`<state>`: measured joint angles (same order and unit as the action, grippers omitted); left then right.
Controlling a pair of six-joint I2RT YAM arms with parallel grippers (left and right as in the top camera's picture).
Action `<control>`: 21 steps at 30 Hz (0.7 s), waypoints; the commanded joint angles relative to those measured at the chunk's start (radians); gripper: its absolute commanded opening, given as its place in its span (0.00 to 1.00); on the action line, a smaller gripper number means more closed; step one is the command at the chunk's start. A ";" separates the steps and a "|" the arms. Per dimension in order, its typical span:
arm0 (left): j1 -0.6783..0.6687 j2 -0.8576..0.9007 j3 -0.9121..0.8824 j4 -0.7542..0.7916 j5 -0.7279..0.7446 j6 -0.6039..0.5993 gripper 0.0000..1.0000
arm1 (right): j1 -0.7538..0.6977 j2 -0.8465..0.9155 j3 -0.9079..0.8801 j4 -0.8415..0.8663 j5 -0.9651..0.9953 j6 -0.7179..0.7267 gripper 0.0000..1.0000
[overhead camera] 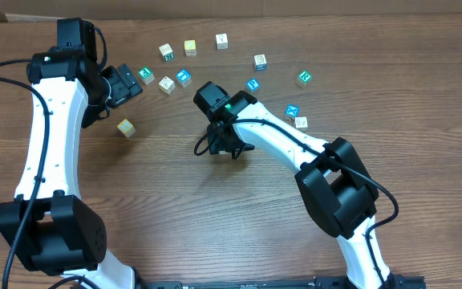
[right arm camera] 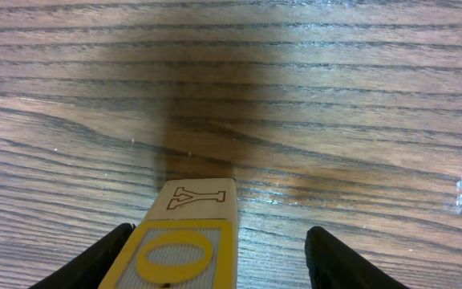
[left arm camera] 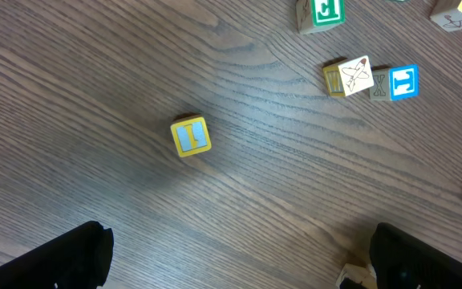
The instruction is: Form a tower
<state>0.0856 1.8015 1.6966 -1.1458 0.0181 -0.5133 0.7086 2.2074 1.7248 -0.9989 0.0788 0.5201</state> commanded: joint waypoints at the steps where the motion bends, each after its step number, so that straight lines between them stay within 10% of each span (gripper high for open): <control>1: -0.002 0.012 0.000 -0.002 -0.006 0.019 1.00 | 0.004 -0.036 -0.005 0.003 0.010 0.004 0.62; 21: -0.002 0.012 0.000 -0.002 -0.006 0.019 1.00 | 0.004 -0.035 -0.005 -0.001 0.010 0.004 0.60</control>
<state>0.0856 1.8015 1.6966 -1.1458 0.0181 -0.5133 0.7086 2.2074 1.7248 -1.0035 0.0788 0.5205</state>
